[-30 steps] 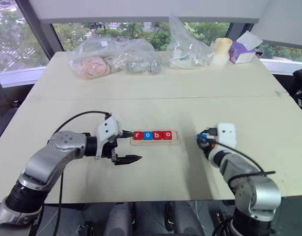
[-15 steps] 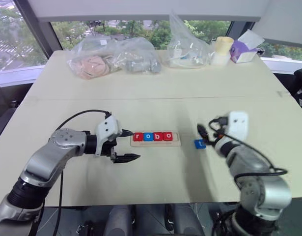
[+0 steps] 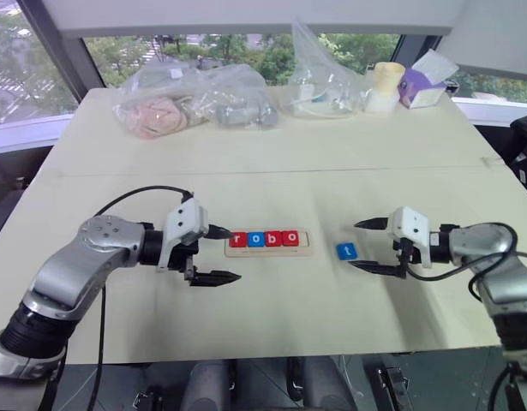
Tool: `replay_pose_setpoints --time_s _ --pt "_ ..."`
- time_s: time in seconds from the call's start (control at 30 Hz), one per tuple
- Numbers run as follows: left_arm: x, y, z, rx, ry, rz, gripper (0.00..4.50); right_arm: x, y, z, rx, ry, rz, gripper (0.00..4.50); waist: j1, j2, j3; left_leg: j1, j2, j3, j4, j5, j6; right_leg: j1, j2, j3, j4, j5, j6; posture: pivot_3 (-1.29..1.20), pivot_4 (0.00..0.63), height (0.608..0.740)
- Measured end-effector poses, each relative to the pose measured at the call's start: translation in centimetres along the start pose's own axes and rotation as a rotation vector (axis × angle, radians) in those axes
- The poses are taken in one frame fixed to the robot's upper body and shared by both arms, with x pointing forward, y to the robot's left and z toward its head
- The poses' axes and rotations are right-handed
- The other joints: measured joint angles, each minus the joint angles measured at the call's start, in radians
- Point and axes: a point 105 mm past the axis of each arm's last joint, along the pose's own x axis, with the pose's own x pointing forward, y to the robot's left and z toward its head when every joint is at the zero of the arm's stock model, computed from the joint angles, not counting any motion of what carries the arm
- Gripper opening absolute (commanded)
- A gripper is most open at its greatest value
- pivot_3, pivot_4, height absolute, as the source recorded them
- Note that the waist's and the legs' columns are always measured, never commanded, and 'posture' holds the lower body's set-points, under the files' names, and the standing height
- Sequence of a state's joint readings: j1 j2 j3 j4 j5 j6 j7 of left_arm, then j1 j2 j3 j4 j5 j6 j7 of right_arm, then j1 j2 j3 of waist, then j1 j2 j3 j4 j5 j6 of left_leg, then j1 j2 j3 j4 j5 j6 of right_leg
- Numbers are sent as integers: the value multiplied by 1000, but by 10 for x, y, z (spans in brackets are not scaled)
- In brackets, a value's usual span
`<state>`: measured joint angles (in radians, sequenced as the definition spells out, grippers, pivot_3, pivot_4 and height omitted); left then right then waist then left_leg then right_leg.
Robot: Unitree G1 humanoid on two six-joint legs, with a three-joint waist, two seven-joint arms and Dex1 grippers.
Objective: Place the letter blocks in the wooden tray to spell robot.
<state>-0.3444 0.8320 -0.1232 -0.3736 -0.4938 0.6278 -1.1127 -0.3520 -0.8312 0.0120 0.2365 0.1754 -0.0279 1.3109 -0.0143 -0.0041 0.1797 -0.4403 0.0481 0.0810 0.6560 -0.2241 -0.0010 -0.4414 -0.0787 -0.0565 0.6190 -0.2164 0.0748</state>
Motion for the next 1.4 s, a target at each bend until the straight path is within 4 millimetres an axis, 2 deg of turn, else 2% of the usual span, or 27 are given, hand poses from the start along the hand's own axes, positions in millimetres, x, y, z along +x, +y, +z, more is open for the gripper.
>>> replay_pose_setpoints --time_s 0.13,0.2,0.23,0.3,0.43,0.47,0.63,0.7,0.8,0.87,1.03,1.4 --pt "-1 -7 -6 -27 12 4 4500 5 4 -18 -29 37 92 4442 4 0 0 -1 0 0 2 0 0 0 0 0 0 2 -3 0 150 739" --pt "-3 -7 -7 -31 16 19 4500 7 2 -18 -46 29 106 4442 3 0 0 -1 0 0 4 0 0 1 -1 0 1 2 -3 0 150 739" --pt "-3 -8 -6 -27 15 23 4500 8 1 -18 -55 29 112 4211 3 0 0 -1 0 0 5 0 0 2 -1 0 1 2 -2 0 150 739" --pt "-4 -8 -6 -26 13 27 4500 10 0 -20 -60 23 125 3542 2 0 0 0 0 0 7 0 0 4 -1 0 1 3 -2 0 150 739" --pt "-5 -7 -7 -38 19 45 4500 17 -3 -23 -51 4 137 1469 -1 0 0 3 1 -1 8 0 0 6 -1 0 1 3 0 0 150 739" --pt "-5 -7 -8 -39 20 46 4500 17 -3 -22 -52 2 139 1137 0 0 0 4 1 -1 8 0 0 7 -1 0 1 3 0 0 150 739" --pt "-7 -6 -9 -42 27 51 4500 18 -6 -18 5 6 139 1141 0 0 0 5 2 -2 8 0 0 7 -1 1 2 5 -3 0 150 739" --pt "-8 -5 -8 -40 27 57 4500 24 -17 -3 62 -17 119 1141 -5 1 0 5 2 -1 8 0 0 5 -1 2 4 5 -3 0 150 739" --pt "-8 -3 -4 -27 19 60 4500 32 -33 34 50 -88 111 1141 -1 0 0 5 2 -1 8 0 0 3 -1 3 8 4 -4 0 150 739" --pt "-7 -3 -3 -25 13 58 4500 38 -35 43 33 -96 125 1141 5 0 0 5 1 -1 8 0 0 3 -1 2 9 3 -4 0 150 739" --pt "-3 -3 -5 -38 9 48 4500 59 -19 38 32 -39 237 1141 5 0 0 0 0 1 8 0 0 0 -3 2 9 3 -3 0 150 739" --pt "0 -4 -8 -56 0 79 4500 68 -12 29 17 35 293 1141 2 0 0 1 0 2 8 0 0 0 -2 2 10 3 -3 0 150 739"
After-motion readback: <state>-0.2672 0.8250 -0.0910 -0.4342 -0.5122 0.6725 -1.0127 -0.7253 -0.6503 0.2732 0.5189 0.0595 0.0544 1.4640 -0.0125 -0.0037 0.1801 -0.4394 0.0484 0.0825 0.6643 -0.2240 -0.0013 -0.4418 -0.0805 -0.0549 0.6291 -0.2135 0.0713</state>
